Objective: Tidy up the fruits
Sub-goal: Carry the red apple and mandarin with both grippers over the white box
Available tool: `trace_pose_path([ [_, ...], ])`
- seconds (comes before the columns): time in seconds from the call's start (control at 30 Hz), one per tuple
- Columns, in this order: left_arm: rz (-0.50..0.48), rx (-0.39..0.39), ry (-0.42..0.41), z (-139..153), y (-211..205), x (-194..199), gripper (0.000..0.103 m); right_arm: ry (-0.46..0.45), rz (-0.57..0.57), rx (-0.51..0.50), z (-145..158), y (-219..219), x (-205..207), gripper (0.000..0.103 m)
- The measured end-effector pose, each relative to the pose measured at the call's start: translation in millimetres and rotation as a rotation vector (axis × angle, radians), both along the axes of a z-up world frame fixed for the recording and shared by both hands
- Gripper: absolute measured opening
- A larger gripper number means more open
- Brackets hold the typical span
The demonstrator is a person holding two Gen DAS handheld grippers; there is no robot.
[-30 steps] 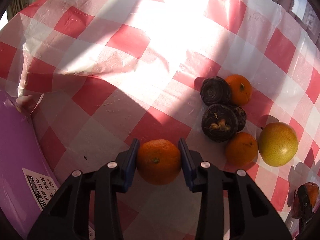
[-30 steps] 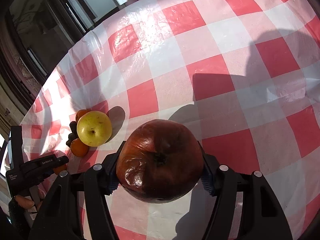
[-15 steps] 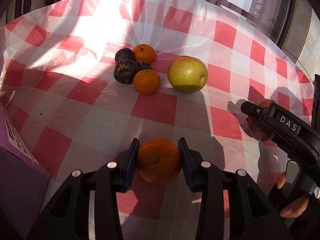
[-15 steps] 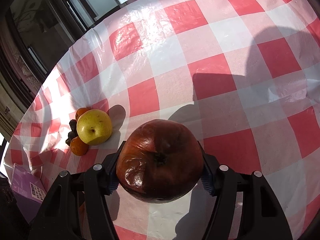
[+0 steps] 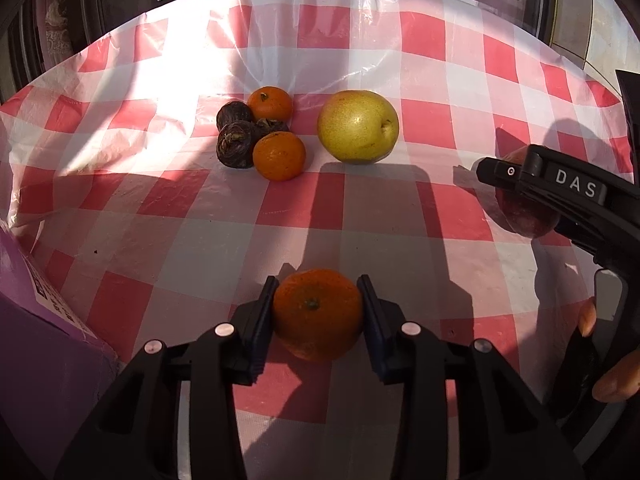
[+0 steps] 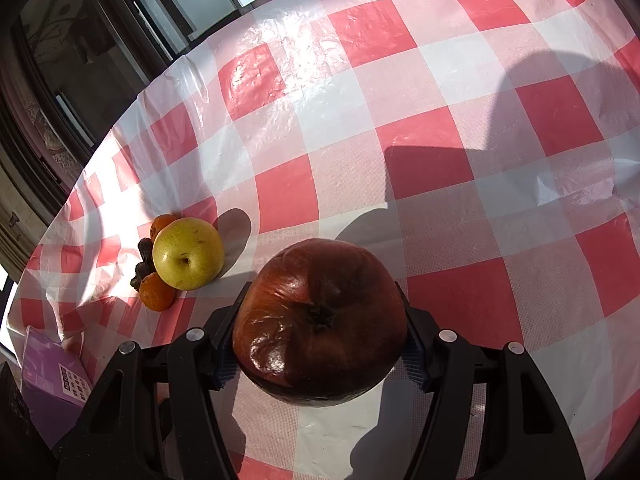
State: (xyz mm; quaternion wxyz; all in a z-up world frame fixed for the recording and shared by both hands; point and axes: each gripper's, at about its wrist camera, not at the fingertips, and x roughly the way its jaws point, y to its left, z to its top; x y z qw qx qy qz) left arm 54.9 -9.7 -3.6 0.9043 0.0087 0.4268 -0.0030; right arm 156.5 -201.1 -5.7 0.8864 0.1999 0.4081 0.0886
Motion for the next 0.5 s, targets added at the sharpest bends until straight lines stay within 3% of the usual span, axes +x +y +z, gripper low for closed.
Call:
trace_pose_path([
  [0.5,-0.002,-0.038,-0.002,-0.3,7.0,-5.6,0.04,-0.001,0.018,0.0,0.4,2.5,1.4,0.063],
])
